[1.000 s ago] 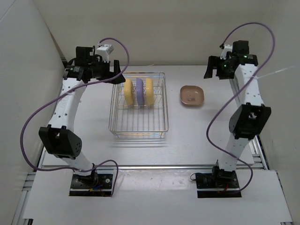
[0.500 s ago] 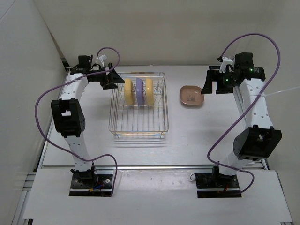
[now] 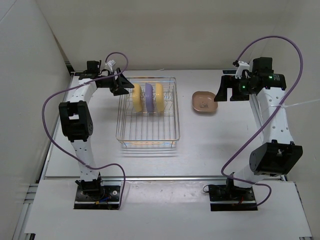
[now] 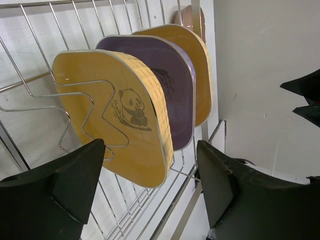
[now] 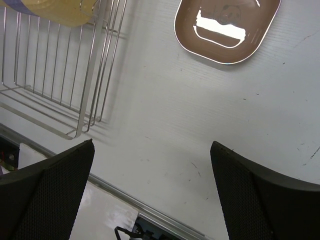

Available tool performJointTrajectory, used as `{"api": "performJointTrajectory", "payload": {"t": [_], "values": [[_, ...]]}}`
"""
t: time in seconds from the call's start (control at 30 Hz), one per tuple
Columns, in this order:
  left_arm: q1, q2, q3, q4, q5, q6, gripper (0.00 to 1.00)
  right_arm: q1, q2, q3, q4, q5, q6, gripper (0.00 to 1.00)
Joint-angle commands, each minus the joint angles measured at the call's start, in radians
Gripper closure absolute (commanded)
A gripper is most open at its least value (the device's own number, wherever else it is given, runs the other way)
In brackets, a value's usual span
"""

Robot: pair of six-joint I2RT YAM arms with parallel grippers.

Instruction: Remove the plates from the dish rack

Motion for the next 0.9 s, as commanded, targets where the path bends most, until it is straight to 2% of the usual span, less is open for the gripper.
{"api": "performJointTrajectory", "payload": {"t": [0.0,0.1,0.2,0.27,0.6,0.7,0.83,0.87], "values": [[0.002,-0.028,0.011,0.032,0.046,-0.018,0.17,0.001,-0.012,-0.007,0.012,-0.030,-0.011,0.00],[0.002,-0.028,0.011,0.042,0.057,-0.036,0.25,0.001,-0.012,-0.026,0.012,-0.039,-0.011,0.00],[0.002,-0.028,0.002,0.051,0.057,-0.036,0.26,0.001,-0.012,-0.035,0.021,-0.039,-0.011,0.00],[-0.007,-0.028,-0.007,0.051,0.057,-0.036,0.31,0.001,-0.012,-0.035,0.021,-0.048,-0.011,0.00],[-0.059,-0.019,0.002,0.061,0.037,-0.045,0.33,0.001,-0.012,-0.044,0.021,-0.058,-0.011,0.00],[-0.059,-0.019,0.002,0.061,0.026,-0.045,0.43,0.001,-0.012,-0.053,0.021,-0.058,-0.011,0.00],[-0.059,-0.019,0.002,0.061,0.026,-0.045,0.47,0.001,-0.012,-0.063,0.030,-0.058,-0.011,0.00],[-0.059,-0.019,0.002,0.061,0.026,-0.045,0.52,0.001,-0.012,-0.063,0.030,-0.067,-0.011,0.00]]}}
